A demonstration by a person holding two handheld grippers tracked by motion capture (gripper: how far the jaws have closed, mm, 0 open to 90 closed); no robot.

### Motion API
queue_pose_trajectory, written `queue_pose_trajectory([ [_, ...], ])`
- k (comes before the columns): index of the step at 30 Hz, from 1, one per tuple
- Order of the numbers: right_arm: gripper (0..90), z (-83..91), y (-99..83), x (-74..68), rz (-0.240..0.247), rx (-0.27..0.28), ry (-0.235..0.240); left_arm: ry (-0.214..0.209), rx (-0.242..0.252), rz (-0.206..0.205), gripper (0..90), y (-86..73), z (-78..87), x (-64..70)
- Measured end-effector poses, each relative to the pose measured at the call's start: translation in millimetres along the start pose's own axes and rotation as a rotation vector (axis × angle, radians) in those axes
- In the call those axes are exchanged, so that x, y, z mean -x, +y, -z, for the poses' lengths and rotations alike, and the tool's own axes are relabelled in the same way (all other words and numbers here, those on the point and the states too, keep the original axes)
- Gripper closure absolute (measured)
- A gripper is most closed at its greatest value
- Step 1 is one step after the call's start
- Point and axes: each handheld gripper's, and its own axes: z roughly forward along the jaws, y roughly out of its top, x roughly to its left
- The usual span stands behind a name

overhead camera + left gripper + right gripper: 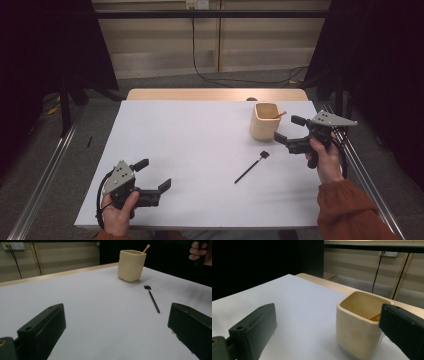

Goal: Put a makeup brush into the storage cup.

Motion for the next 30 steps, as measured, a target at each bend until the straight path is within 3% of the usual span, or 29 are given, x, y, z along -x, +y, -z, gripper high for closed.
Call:
queue_pose_trajectory([
  [3,0.7,-2.8,1.4,1.6,-0.005,-0.008,0.003,-0.002,-0.001,-0.001,1.5,0.1,0.1,-0.2],
  [12,0.3,-3.2,-0.6,4.7,0.009,-0.110,0.025,-0.005,-0.003,-0.003,1.4,0.4,-0.5,0.1],
  [13,0.5,-2.9,-0.5,6.4,0.022,-0.153,0.032,-0.008,0.003,-0.004,1.5,0.5,-0.1,0.6],
  [16,0.5,-2.7,-0.4,6.9,0.027,-0.183,0.037,-0.008,0.001,-0.002,1.5,0.4,-0.3,0.6],
  [17,0.5,-2.9,0.1,8.0,0.023,-0.225,0.056,-0.007,0.001,-0.005,1.5,0.5,-0.2,0.5],
  [23,0.8,-7.3,2.8,9.7,0.021,-0.337,0.098,-0.009,0.003,-0.010,1.5,1.0,0.1,0.7],
  [26,1.6,-12.7,3.4,11.4,0.002,-0.416,0.104,-0.011,0.002,-0.011,1.4,1.0,-0.1,0.8],
  [30,1.9,-15.9,4.0,11.3,0.009,-0.467,0.101,-0.008,0.004,-0.005,1.5,0.8,0.1,0.8],
])
